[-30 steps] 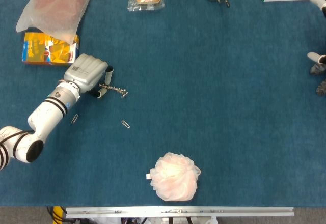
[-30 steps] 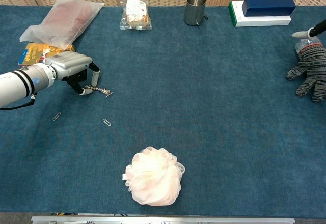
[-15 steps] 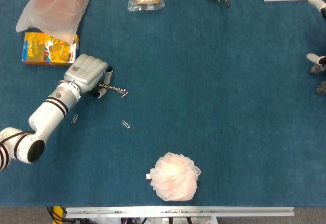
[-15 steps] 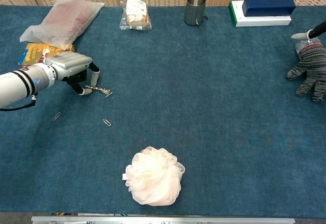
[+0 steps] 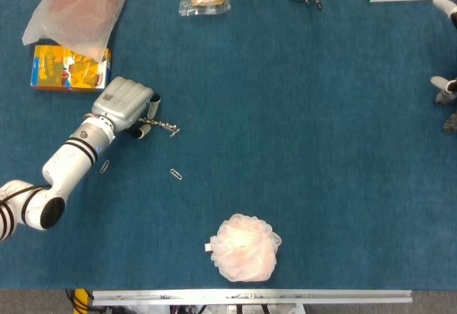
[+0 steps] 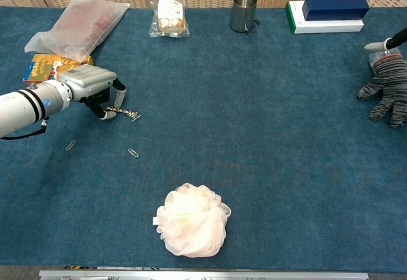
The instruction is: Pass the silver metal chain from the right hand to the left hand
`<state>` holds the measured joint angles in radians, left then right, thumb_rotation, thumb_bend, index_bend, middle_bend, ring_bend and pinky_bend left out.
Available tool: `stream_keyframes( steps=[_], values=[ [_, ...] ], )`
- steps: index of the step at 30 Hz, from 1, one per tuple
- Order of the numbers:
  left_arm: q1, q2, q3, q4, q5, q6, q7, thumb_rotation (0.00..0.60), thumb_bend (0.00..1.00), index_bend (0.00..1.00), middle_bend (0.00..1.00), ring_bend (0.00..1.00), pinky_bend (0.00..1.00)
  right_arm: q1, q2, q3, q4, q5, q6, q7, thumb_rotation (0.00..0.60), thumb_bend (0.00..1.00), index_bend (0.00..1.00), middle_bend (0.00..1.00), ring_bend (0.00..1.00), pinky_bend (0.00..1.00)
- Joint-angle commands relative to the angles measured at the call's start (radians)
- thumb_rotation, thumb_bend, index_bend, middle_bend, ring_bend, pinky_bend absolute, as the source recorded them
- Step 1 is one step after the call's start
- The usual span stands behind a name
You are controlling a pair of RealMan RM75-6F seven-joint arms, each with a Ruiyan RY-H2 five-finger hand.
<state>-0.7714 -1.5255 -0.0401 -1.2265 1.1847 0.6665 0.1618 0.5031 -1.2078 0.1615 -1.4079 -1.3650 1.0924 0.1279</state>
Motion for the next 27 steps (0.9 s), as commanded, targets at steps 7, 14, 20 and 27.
stream_keyframes(
  steps=[7, 14, 20, 27],
  values=[
    [0.001, -0.003, -0.001, 0.001, 0.006, 0.005, -0.007, 0.6, 0.3, 0.57, 1.0, 1.0, 1.0, 0.0, -0.001, 0.0, 0.0, 0.0, 0.0, -0.001, 0.6, 0.0, 0.13, 0.03, 0.0, 0.03],
    [0.001, -0.005, 0.001, 0.004, 0.01, 0.005, -0.009, 0.6, 0.3, 0.57, 1.0, 1.0, 1.0, 0.001, -0.003, 0.0, 0.003, 0.0, -0.002, 0.0, 0.6, 0.0, 0.13, 0.03, 0.0, 0.03],
    [0.001, -0.003, 0.001, 0.002, 0.011, 0.008, -0.009, 0.6, 0.3, 0.57, 1.0, 1.0, 1.0, 0.001, -0.003, 0.0, 0.003, -0.001, -0.002, 0.002, 0.6, 0.0, 0.13, 0.03, 0.0, 0.03],
    [-0.002, 0.002, 0.006, -0.001, 0.007, -0.006, -0.003, 0.6, 0.3, 0.57, 1.0, 1.0, 1.0, 0.002, -0.004, -0.001, 0.003, -0.003, -0.004, 0.003, 0.6, 0.0, 0.13, 0.03, 0.0, 0.03]
  ],
)
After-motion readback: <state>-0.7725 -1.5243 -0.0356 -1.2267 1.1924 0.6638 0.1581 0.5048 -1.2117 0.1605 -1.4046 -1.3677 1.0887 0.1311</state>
